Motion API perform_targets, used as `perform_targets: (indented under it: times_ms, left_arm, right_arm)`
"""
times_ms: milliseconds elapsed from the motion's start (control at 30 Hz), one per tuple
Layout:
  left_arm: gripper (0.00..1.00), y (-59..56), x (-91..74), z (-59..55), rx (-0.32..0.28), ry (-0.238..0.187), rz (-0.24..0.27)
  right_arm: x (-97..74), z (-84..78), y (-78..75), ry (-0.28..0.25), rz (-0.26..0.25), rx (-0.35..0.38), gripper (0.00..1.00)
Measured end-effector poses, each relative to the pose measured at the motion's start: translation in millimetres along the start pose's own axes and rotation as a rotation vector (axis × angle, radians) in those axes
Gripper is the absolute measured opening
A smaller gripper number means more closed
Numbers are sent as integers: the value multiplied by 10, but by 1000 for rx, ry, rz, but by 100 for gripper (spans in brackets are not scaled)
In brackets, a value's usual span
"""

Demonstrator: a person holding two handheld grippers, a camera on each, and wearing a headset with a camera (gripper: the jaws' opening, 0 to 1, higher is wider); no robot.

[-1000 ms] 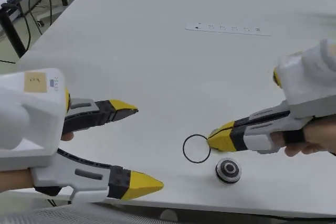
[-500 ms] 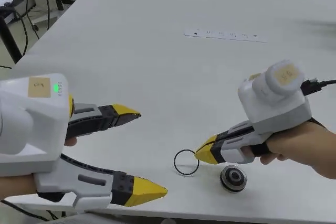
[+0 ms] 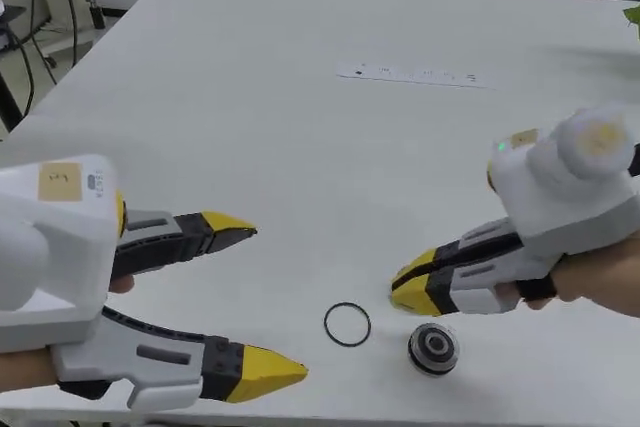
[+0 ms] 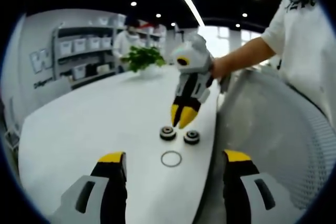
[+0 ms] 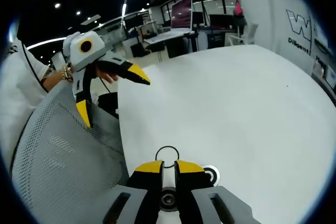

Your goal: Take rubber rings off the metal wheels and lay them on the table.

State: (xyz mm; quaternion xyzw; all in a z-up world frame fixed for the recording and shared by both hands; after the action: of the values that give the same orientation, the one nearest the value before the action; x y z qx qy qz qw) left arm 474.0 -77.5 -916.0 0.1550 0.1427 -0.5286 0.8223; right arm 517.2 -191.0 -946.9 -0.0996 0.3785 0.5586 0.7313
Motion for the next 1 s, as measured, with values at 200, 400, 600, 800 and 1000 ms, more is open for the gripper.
perform_targets:
  times_ms: [200, 400, 600, 800, 1000]
  left_arm:
    - [74, -53, 118, 70, 11, -5, -13]
    - [74, -67, 211, 123, 33, 0, -34]
    - [72, -145, 325, 253, 81, -5, -95]
    - [68, -189, 528, 352, 141, -9, -125]
    - [69, -328, 671, 379, 149, -38, -211]
  right_arm:
    - [-296, 75, 43, -127, 32, -7, 6]
    - [-496, 18, -74, -190, -5, 5, 8]
    - [-542, -189, -168, -222, -8, 77, 10]
    - [-442, -410, -189, -121, -10, 70, 11]
    - [-338, -544, -85, -50, 21, 44, 12]
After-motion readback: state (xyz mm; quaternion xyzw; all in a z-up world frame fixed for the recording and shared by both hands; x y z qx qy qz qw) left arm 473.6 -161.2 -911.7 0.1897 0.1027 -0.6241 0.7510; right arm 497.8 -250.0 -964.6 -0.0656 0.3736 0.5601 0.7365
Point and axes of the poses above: the centre of the closed fingertips' face, and the gripper's own axes: x roughly forward along the fingers, y roughly to its left, z roughly out of its top, the point moved 2 cm from there along -x, roughly backward along the fingers, and after that the axes turned 7 degrees about x, right-handed, at the moved point
